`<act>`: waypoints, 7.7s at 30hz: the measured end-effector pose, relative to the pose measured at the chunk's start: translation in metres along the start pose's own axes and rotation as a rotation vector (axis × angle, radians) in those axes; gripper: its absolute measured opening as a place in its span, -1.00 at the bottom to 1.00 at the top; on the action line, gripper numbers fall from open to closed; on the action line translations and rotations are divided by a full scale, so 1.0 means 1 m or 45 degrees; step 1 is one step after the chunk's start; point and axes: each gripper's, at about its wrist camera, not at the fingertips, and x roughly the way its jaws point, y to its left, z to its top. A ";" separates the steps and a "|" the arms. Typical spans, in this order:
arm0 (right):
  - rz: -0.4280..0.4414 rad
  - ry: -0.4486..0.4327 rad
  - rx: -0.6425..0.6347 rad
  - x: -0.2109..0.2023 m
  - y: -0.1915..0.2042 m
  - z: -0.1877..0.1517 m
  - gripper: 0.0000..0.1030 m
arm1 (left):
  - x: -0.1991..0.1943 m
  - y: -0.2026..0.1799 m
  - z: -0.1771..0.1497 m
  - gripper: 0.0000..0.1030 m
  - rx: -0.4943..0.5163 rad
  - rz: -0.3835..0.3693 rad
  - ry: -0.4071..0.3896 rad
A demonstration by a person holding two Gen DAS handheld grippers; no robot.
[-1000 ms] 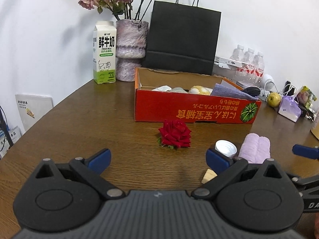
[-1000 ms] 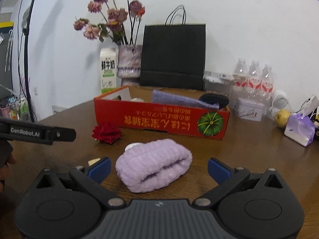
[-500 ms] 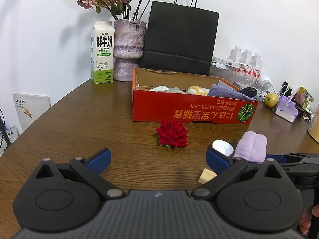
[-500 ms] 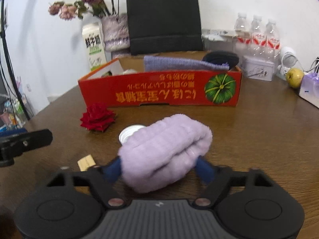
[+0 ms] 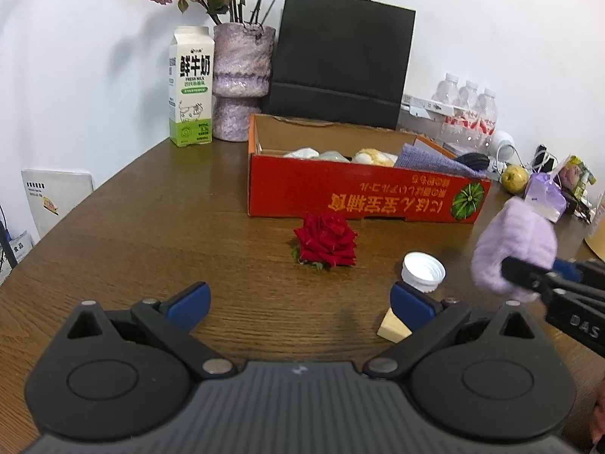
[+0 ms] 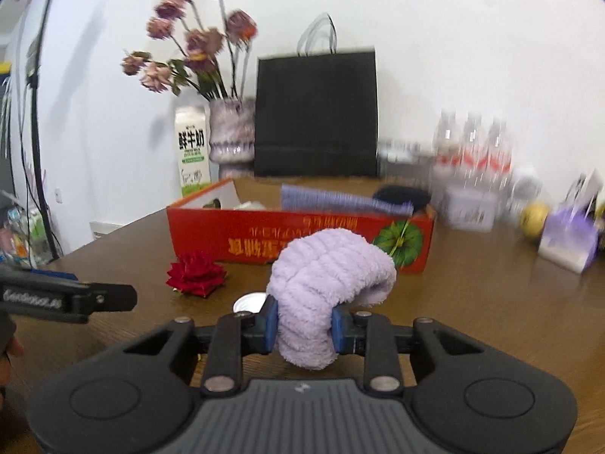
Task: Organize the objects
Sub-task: 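Grasp the lilac towel with the right gripper and lift it, then grasp the yellow block with the left gripper while the right holds the towel, then carry the towel and yellow block over the red box and release both inside, then withdraw both grippers from the box toward the rose and bottle cap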
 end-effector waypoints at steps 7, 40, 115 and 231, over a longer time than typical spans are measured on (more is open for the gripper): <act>-0.037 -0.063 -0.019 -0.028 -0.013 -0.006 -0.49 | 0.007 -0.015 -0.009 1.00 0.119 -0.070 0.091; -0.034 -0.083 0.012 -0.037 -0.018 -0.009 -0.47 | 0.033 -0.052 -0.007 -0.39 0.165 -0.150 0.139; 0.081 -0.270 0.039 0.138 -0.033 0.117 -0.47 | 0.117 -0.055 0.165 -0.39 -0.096 0.034 -0.352; 0.045 -0.164 -0.025 0.082 -0.024 0.058 1.00 | 0.059 -0.033 0.087 1.00 -0.047 0.075 -0.360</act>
